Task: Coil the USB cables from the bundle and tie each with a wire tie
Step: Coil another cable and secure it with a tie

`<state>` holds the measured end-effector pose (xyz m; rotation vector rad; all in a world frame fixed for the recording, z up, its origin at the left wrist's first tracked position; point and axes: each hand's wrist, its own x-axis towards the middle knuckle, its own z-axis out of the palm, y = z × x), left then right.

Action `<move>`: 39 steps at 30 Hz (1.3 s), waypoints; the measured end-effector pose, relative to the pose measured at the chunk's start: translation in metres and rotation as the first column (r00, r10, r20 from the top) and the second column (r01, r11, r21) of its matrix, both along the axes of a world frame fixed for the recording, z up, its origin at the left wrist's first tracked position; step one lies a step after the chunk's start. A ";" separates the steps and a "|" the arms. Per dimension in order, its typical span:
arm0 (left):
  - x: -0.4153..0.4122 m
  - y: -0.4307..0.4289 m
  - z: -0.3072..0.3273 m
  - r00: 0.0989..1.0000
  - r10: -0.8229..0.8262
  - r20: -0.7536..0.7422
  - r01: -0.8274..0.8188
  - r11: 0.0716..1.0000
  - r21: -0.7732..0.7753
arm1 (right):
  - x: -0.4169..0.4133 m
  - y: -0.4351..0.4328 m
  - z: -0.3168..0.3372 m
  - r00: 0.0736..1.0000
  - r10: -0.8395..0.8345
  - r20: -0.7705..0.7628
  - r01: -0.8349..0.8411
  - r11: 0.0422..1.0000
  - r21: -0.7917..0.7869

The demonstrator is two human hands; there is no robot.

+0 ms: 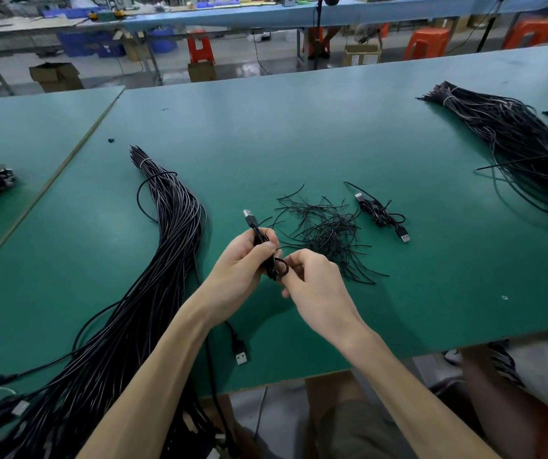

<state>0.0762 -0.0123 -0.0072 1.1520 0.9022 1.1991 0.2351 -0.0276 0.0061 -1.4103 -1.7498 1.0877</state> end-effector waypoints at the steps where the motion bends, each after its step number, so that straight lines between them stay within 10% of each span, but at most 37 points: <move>1: 0.000 0.000 -0.001 0.999 0.006 -0.032 -0.006 1.000 0.002 | -0.001 0.000 -0.001 1.000 -0.005 0.011 0.005 1.000 0.000; 18: 0.008 -0.006 0.004 0.927 0.069 -0.369 -0.053 0.997 0.054 | 0.011 0.011 -0.006 1.000 -0.009 0.016 0.009 1.000 0.001; 39: 0.010 -0.010 0.008 0.960 -0.057 -0.274 0.053 0.998 -0.022 | 0.021 0.023 -0.007 0.977 0.118 -0.180 -0.131 0.989 -0.064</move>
